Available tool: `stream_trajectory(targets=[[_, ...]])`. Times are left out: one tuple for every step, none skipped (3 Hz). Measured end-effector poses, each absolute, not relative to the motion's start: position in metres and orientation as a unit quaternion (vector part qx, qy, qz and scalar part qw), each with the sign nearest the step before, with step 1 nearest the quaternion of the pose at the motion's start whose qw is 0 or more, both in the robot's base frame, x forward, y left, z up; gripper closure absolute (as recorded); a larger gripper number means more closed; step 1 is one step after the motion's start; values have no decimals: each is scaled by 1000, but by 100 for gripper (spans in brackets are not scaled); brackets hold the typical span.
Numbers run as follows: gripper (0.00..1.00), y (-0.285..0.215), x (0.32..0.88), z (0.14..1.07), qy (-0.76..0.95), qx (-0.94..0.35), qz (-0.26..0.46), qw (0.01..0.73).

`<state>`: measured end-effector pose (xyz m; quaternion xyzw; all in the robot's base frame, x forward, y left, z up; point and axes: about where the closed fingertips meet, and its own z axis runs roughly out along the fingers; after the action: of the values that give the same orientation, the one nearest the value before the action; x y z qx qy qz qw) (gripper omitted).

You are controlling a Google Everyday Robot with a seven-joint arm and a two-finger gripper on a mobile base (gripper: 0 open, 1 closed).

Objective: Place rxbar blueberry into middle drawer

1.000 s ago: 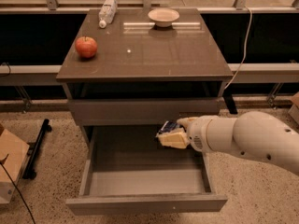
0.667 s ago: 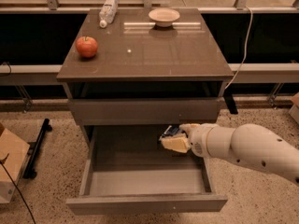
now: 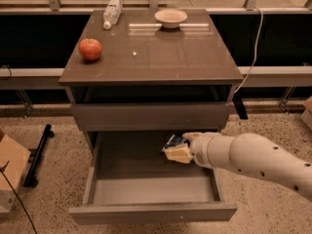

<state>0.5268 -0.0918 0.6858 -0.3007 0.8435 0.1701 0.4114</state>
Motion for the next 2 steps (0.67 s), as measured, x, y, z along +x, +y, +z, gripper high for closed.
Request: stream_trajectory(targets=[[100, -87, 529, 645, 848, -307, 174, 396], [100, -94, 538, 593, 855, -295, 191, 380]])
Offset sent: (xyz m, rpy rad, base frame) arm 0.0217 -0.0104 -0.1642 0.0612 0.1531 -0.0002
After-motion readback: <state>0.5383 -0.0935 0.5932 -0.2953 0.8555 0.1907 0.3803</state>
